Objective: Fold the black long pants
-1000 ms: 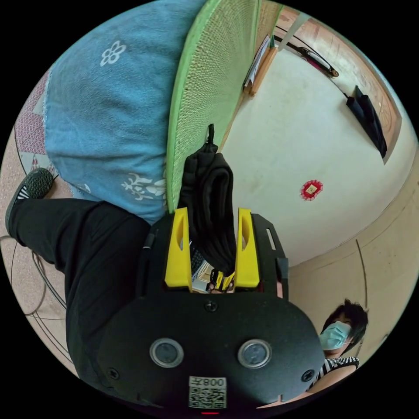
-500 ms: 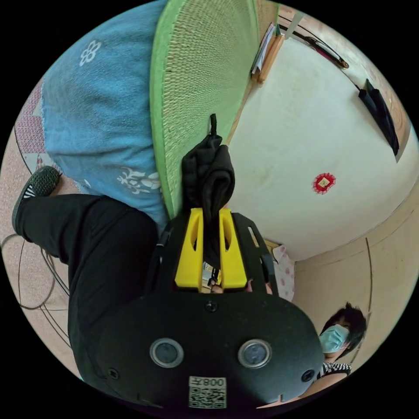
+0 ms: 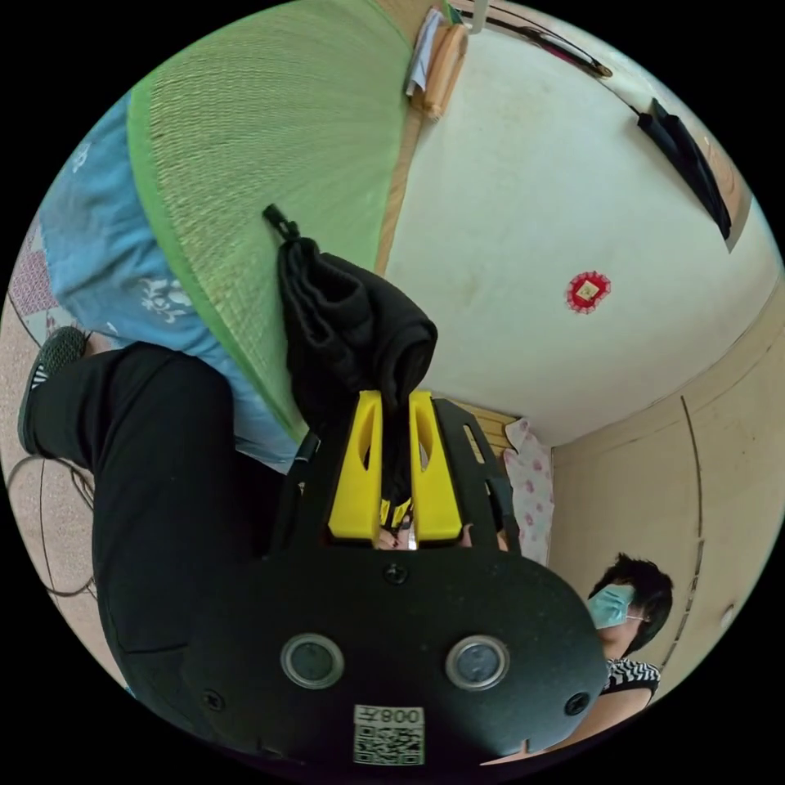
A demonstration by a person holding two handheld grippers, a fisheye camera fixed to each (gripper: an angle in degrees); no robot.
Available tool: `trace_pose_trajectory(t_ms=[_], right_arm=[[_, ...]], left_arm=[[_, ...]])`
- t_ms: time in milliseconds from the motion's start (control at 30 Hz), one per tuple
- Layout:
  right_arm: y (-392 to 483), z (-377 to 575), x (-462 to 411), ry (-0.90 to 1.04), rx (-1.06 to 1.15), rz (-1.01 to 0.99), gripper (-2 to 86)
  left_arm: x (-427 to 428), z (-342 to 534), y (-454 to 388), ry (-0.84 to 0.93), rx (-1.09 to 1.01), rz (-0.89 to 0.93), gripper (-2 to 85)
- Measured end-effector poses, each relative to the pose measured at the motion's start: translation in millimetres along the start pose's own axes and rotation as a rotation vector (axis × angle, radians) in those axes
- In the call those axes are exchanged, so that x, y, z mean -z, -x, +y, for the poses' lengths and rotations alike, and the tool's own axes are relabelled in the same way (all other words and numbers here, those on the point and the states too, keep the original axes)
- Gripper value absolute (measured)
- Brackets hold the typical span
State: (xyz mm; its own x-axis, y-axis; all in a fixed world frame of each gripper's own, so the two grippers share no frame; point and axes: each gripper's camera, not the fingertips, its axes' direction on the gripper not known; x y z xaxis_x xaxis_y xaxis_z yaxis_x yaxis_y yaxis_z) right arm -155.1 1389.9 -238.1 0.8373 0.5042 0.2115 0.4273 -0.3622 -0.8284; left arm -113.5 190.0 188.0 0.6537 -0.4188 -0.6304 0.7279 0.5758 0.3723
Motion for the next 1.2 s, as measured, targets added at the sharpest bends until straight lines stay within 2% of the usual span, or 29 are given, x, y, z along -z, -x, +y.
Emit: trace_pose_trajectory(t_ms=[300, 500, 733, 967, 1100, 1200], right_arm=[[-74, 74, 72, -0.157, 0.125, -0.046, 3.2], [-135, 109, 139, -0.313, 0.181, -0.068, 3.0], [-157, 108, 275, -0.552, 0.372, 0.002, 2.9], [-135, 115, 411, -0.799, 0.631, 0.213, 2.9], [-182, 120, 442, -0.869, 0.606, 0.317, 2.7], [-271, 109, 449, -0.851, 0.454, 0.361, 2.7]], left_arm=[[-17, 113, -108, 0.183, -0.104, 0.0, 5.8], [-63, 187, -180, 0.35, -0.145, -0.038, 5.6], [-210, 274, -314, 0.609, -0.316, -0.012, 5.4], [-387, 402, -483, 0.853, -0.565, 0.179, 5.6], [-445, 458, -521, 0.955, -0.642, 0.155, 5.7], [-482, 489, -516, 1.029, -0.68, 0.017, 5.7]])
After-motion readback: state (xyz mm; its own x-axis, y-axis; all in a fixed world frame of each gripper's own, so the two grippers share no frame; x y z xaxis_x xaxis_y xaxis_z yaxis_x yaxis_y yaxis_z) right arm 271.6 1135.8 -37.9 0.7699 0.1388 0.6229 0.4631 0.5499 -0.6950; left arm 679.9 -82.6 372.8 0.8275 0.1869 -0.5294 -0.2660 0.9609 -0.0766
